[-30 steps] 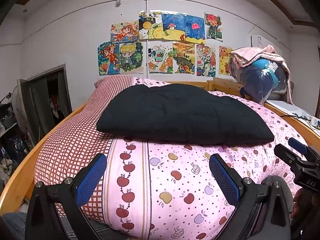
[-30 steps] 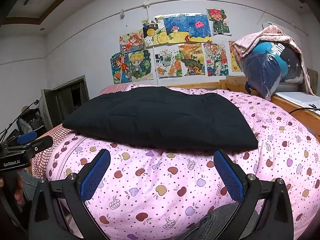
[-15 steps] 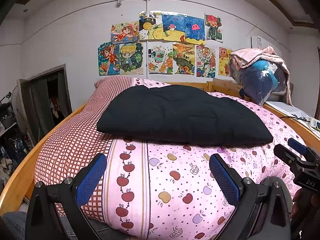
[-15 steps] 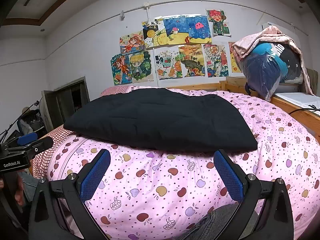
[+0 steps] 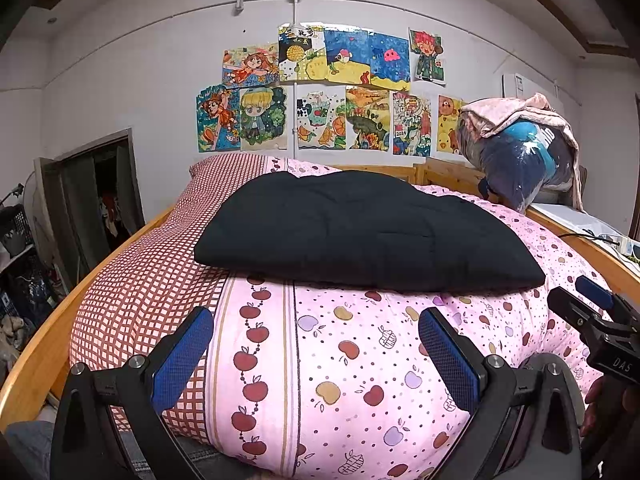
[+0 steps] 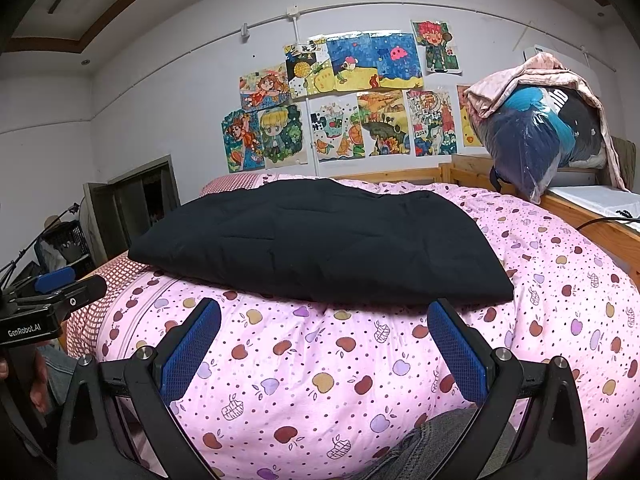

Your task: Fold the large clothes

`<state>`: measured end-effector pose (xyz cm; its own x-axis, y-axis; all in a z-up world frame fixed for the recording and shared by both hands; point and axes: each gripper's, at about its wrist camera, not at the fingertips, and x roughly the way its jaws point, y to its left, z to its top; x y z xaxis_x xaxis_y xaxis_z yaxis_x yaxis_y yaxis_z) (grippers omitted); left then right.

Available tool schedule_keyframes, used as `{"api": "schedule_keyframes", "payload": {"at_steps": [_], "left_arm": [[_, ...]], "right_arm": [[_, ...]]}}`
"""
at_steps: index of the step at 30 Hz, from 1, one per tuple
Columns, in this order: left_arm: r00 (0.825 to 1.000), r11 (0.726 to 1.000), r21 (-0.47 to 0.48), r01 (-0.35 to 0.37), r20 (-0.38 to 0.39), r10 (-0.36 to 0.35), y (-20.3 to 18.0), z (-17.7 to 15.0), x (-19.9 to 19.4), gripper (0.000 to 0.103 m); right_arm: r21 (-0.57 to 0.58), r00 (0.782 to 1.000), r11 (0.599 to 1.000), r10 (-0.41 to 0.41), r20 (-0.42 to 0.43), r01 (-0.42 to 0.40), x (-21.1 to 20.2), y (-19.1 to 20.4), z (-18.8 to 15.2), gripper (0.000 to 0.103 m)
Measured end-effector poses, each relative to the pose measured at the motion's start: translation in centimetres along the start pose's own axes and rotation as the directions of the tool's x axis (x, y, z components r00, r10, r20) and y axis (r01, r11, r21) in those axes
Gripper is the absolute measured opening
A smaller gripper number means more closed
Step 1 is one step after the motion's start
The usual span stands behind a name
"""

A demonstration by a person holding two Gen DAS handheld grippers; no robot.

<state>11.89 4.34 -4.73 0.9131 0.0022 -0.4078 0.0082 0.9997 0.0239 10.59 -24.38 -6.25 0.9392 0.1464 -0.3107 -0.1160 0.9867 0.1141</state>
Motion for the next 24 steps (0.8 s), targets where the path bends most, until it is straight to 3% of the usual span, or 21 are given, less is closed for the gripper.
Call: {"api": "schedule_keyframes", "payload": {"at_steps": [24], "left_arm": [[1.000,1.000,-0.002,0.000,0.001,0.000,-0.26,0.06,-0.21,0.103]], "right_arm": [[0.002,1.000,1.000,0.001,0.000,-0.001,0.03,-0.09,0.00,0.101]]}}
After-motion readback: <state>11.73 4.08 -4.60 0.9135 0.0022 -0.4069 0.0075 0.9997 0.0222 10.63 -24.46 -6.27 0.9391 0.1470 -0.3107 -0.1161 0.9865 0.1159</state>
